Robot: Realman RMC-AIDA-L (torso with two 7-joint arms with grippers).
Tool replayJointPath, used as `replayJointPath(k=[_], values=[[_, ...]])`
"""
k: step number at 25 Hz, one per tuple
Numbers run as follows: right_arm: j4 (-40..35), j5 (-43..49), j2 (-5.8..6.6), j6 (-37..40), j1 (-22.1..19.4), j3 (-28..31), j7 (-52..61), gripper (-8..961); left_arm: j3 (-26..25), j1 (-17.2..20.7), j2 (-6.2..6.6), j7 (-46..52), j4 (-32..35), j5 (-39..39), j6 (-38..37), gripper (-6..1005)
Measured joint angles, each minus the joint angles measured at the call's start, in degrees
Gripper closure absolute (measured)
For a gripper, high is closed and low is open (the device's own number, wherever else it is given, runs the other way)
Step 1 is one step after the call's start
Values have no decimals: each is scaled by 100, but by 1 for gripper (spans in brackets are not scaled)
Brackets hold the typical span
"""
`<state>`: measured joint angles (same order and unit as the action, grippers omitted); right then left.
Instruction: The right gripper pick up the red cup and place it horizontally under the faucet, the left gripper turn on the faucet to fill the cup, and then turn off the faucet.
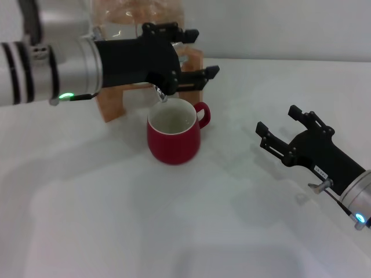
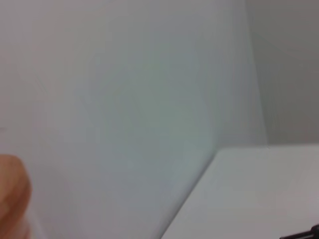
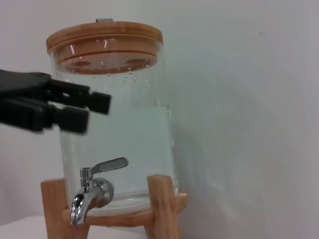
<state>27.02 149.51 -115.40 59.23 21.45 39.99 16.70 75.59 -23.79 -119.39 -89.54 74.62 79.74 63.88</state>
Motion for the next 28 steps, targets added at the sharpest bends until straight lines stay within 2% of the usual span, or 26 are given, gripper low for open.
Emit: replayJointPath(k=[4,8,11,14,21,23,28], values=[[-16,-11,0,0,0,0,-5,84,167,623,-3,-360,275,719,12,242],[-25,-24,0,0,-1,0,-30,84,504,1328,-21,-1004,418,1550,-278,243],[-62,-30,0,0,0,1,-33,84,825,1871,-22,-1790,352,2378,-627,243],[-99,-36,0,0,4,7,-34,83,1078,2261,-22,-2516,113,3207,-798,243],[-126,-36,0,-36,8,16,-46,83,1423,2705,-25,-4224,-822,5142,-846,242],[-158,-36,0,-43,9,20,-46,83,1495,2755,-28,-4448,-923,5367,-860,242],[-189,-36,0,-53,8,26,-26,83,1817,2824,-32,-5556,-1588,6755,-841,242]])
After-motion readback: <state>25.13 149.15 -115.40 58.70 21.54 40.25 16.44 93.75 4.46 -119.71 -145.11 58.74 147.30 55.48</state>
